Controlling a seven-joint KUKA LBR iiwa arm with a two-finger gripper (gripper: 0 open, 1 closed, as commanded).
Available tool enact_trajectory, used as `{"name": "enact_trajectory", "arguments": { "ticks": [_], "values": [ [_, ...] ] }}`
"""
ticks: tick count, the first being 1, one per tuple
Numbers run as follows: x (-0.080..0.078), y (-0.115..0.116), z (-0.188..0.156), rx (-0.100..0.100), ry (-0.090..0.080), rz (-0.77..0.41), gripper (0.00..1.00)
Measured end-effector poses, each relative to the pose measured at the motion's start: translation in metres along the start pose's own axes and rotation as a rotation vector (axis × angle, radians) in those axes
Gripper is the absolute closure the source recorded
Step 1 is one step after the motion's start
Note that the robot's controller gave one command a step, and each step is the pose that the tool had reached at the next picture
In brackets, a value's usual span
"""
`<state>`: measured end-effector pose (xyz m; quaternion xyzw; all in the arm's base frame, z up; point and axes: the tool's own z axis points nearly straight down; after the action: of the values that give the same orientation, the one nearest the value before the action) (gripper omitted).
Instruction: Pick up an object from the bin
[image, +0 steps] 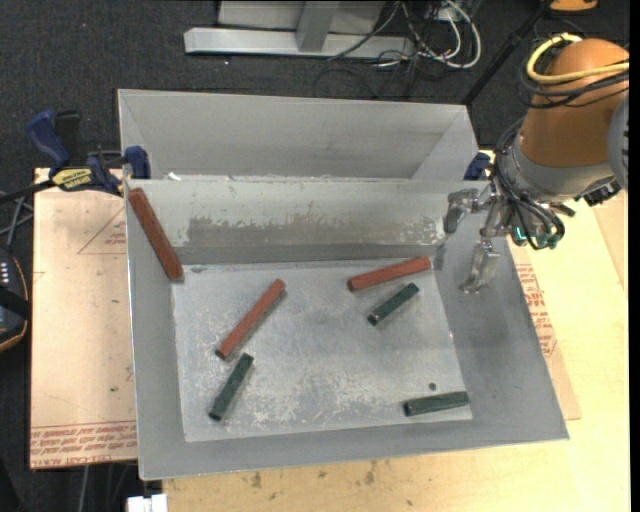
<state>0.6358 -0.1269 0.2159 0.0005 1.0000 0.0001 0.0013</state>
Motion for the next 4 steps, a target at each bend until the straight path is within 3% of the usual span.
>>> {"name": "enact_trajectory", "arguments": {
  "ticks": [1, 2, 3, 4],
  "values": [
    [-0.003, 0.025, 0.050, 0.002, -0.006, -0.036, 0.00],
    [-0.006, 0.017, 0.109, -0.002, -0.005, -0.176, 0.00],
    [-0.006, 0.006, 0.130, 0.000, -0.001, -0.227, 0.00],
    [-0.012, -0.011, 0.142, -0.002, -0.001, -0.387, 0.00]
  ]
}}
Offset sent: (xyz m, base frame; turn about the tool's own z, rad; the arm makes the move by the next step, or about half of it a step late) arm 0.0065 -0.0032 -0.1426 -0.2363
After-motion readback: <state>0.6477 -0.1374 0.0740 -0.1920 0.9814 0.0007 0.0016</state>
